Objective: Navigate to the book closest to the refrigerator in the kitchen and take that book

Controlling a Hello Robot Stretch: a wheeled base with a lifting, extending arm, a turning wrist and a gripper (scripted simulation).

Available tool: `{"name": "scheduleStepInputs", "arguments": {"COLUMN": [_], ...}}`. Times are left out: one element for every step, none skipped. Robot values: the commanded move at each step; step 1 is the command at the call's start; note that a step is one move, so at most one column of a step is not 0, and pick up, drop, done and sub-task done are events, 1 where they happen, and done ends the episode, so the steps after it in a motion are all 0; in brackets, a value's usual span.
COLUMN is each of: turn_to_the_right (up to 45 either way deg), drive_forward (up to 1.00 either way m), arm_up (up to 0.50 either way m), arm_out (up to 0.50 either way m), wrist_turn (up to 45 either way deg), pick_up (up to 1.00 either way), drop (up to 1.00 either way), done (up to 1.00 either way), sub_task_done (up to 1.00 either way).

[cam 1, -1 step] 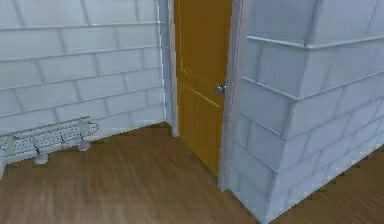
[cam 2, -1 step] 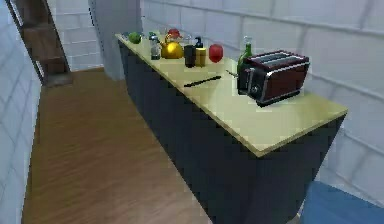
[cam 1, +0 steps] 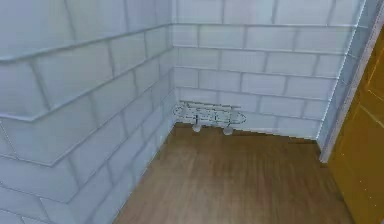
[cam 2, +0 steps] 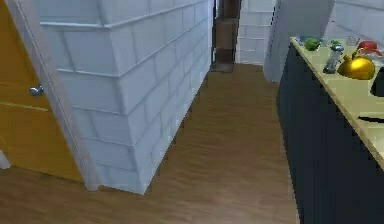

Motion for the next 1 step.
{"name": "scheduleStepInputs", "arguments": {"turn_to_the_right": [-45.0], "drive_forward": [0.0], "arm_up": [0.0], "arm_out": [0.0], "wrist_turn": [0.0], "pick_up": [0.0], "drop": [0.0], "done": [0.0], "sub_task_done": [0.0]}}
